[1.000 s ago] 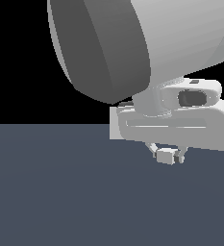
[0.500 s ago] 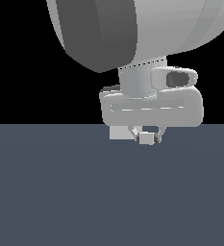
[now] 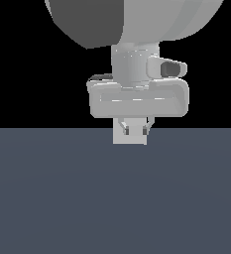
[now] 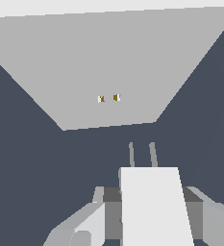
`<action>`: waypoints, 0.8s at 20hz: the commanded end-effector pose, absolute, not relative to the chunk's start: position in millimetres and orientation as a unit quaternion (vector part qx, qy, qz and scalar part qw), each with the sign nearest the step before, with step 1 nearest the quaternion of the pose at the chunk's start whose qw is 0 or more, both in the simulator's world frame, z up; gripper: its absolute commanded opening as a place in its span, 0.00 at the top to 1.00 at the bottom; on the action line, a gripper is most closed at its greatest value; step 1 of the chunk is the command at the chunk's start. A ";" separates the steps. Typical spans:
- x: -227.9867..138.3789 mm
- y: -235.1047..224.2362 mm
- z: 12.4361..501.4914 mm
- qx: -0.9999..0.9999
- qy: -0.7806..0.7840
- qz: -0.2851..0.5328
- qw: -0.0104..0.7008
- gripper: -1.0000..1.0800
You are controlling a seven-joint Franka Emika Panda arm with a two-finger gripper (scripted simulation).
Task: Plug the charger into the wall socket.
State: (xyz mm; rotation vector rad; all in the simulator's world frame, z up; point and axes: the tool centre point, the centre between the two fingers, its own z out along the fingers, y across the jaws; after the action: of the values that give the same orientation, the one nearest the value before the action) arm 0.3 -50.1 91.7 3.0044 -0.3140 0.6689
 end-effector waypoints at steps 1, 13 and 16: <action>0.9 -44.3 95.5 0.973 -0.083 0.216 0.020 1.00; 0.8 -35.1 100.4 0.975 -0.054 0.214 0.012 1.00; 0.7 -34.8 100.3 0.975 -0.054 0.214 0.012 1.00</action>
State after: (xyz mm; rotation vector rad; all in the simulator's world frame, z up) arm 0.7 -35.2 100.2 3.0406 -0.1698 0.6665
